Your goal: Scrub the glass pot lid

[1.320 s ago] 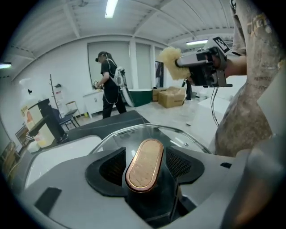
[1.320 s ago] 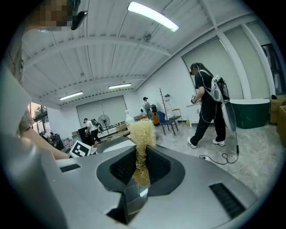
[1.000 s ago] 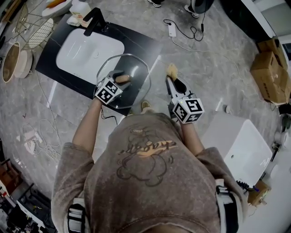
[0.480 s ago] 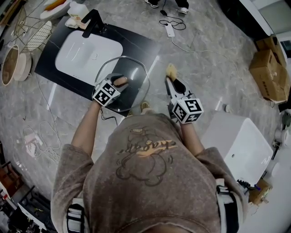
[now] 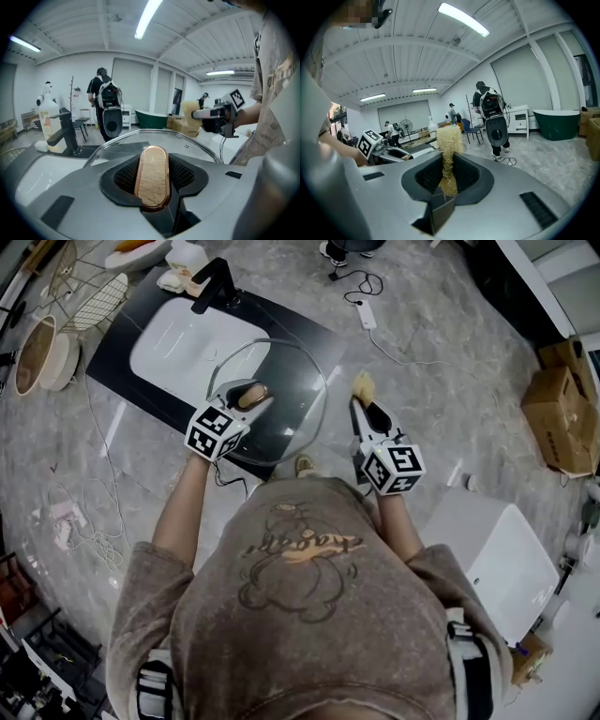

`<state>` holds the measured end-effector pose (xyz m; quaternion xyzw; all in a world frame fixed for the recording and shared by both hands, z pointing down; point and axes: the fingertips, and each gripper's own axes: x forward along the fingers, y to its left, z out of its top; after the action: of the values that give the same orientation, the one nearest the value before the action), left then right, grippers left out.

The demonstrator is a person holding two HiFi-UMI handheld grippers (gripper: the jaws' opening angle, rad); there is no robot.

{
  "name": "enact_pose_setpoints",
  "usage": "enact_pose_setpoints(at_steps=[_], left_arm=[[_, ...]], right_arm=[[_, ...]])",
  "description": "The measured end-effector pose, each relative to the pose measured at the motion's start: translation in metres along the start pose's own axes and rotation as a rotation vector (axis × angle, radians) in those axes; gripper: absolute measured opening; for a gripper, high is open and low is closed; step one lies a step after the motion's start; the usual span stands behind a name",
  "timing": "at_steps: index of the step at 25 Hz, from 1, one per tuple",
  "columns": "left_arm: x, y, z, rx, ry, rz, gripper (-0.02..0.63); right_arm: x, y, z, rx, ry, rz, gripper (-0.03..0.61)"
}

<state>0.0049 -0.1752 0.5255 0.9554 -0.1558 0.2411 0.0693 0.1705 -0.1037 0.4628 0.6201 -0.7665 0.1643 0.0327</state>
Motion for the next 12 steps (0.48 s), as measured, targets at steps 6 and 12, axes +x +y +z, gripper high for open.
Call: enact_pose_setpoints(at_steps=[6, 12], left_arm=[[-0.034, 0.011, 0.050, -0.184, -0.212, 0.042, 0.183], [-0.073, 0.022, 0.078, -0.486, -0.460, 0.027, 0.183]], right_arm=[[0.009, 0.003, 0.008, -0.008, -0.017, 0.031, 0.049], [0.018, 0.023, 0.015, -0.003, -0.023, 0.106, 0.049]])
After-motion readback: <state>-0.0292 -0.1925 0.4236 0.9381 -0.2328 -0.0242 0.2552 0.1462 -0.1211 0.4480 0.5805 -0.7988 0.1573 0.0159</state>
